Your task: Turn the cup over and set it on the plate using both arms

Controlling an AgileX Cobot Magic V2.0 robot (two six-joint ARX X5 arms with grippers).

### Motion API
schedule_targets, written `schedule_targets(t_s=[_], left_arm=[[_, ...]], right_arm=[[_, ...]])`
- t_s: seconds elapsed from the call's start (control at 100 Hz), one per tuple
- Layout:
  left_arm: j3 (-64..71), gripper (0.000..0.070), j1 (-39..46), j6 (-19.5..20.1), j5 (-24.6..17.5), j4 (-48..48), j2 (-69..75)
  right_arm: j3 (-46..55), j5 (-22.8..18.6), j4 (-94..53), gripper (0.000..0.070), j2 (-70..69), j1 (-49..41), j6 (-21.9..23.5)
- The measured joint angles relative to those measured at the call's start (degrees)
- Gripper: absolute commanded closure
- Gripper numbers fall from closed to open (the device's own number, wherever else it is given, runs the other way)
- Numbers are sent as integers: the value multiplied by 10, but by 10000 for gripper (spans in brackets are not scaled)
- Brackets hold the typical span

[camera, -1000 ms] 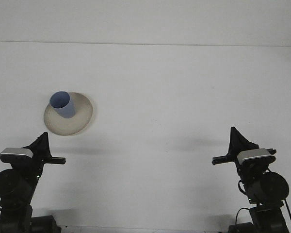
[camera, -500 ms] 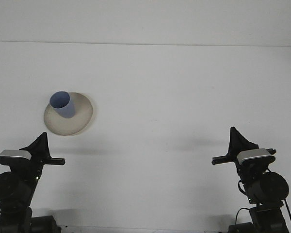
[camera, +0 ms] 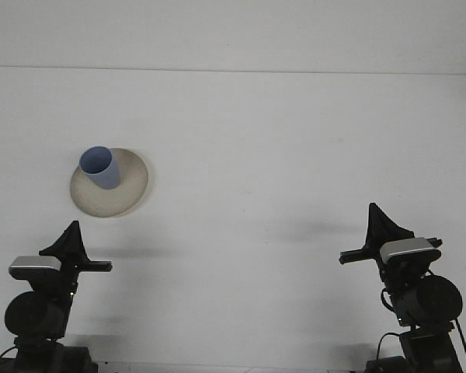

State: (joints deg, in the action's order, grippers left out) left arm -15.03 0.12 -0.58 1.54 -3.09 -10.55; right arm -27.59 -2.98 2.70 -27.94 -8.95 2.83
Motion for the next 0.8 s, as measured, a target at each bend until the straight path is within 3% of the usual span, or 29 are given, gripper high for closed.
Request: schedule_targets(t_s=[0.28,0.8], left_arm=[[118,685,-2,-2,1,-22,103],[131,685,-2,-2,1,-21,101]], right_arm=[[0,0,0,700,0,0,0],[0,0,4,700,0,0,0]])
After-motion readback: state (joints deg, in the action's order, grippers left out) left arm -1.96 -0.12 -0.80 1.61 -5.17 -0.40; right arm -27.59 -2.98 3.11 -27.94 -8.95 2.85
